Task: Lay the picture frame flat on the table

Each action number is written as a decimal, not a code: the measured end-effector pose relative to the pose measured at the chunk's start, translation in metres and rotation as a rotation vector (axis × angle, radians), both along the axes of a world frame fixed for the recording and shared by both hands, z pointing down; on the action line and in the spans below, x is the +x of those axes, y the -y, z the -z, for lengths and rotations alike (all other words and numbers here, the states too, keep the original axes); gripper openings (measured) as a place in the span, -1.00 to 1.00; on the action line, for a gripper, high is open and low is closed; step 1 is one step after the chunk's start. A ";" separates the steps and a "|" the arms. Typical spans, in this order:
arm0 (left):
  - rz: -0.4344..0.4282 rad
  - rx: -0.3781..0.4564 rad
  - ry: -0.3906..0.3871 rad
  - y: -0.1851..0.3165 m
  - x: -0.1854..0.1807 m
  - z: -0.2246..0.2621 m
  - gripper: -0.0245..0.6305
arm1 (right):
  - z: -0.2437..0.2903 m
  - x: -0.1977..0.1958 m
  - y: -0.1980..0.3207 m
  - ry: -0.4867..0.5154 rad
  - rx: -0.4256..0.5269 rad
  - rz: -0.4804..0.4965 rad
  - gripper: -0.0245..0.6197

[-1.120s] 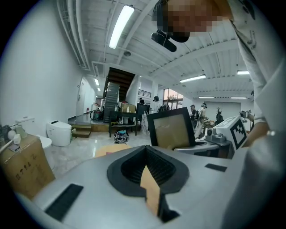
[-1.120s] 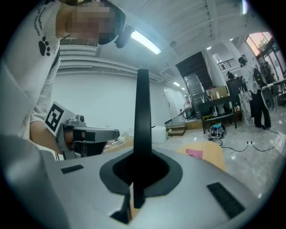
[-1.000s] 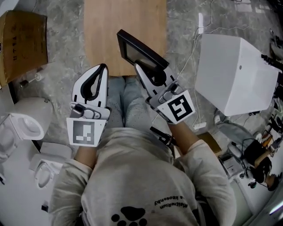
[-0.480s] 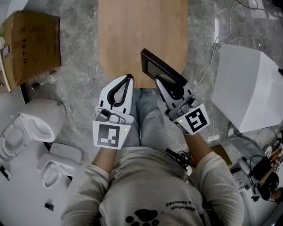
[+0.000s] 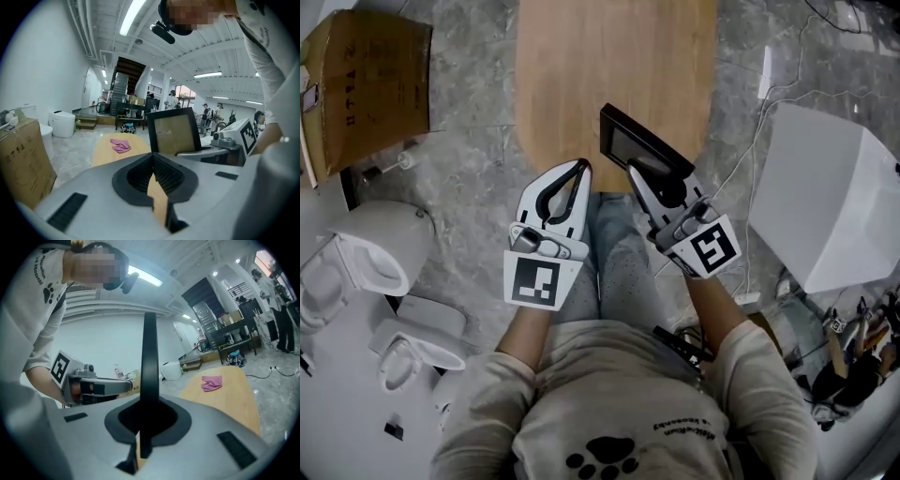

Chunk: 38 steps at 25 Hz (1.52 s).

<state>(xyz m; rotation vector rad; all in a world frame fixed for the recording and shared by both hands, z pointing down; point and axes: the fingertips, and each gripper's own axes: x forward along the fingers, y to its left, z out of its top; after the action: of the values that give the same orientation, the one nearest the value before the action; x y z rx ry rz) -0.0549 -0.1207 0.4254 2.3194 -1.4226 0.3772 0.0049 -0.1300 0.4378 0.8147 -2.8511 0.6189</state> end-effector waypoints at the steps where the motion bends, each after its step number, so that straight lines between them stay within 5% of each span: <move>1: 0.004 -0.004 -0.002 0.000 0.000 -0.004 -0.90 | -0.004 -0.001 0.000 0.002 -0.007 0.006 -0.87; 30: -0.048 -0.116 -0.017 -0.017 0.006 -0.095 -0.88 | -0.095 0.002 -0.033 -0.049 -0.154 0.101 -0.87; 33: -0.072 -0.155 -0.019 -0.020 0.011 -0.104 -0.53 | -0.106 0.002 -0.040 -0.064 -0.179 0.114 -0.87; 38: -0.071 -0.207 -0.030 -0.026 0.009 -0.122 -0.53 | -0.117 -0.004 -0.051 -0.063 -0.207 0.145 -0.87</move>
<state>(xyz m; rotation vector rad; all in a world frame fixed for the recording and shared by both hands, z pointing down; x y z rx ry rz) -0.0459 -0.0948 0.5469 2.2023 -1.2279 0.4844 0.0012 -0.0787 0.5543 0.5782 -2.7008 0.8334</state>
